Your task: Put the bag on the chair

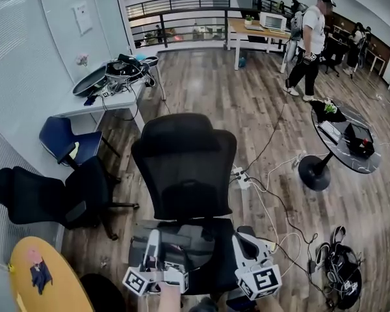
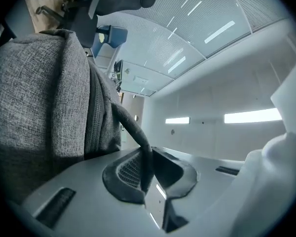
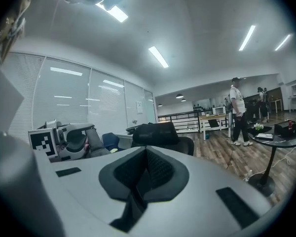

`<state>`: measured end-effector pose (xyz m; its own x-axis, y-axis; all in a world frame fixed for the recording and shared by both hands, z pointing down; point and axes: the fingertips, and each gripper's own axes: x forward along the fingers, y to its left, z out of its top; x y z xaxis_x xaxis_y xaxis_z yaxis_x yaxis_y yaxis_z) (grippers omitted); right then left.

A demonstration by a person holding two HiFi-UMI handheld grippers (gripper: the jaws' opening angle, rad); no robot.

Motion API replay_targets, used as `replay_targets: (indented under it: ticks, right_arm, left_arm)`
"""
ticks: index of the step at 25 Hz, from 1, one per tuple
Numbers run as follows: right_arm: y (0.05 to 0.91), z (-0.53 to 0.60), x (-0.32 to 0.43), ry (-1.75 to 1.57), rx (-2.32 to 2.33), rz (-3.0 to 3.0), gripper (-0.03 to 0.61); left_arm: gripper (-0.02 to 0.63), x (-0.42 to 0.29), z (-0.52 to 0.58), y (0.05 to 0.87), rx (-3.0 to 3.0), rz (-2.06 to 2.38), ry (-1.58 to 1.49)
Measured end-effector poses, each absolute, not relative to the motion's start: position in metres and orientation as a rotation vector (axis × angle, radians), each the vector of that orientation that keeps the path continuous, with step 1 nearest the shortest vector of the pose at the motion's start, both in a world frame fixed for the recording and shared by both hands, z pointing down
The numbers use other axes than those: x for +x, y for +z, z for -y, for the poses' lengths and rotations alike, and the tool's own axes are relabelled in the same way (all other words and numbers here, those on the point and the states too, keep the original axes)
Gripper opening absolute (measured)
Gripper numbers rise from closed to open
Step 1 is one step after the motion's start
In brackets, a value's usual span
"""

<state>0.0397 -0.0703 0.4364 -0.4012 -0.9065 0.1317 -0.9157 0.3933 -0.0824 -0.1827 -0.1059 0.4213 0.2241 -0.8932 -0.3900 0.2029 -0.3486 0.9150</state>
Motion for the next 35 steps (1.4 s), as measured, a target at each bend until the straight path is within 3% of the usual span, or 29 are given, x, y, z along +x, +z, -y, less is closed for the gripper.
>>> replay_targets:
  ticks: [35]
  right_arm:
    - [0.555,0.129,0.068,0.564,1.440,2.524,0.012]
  left_arm:
    - [0.041,-0.164,0.157,0.571,1.214,0.932,-1.290]
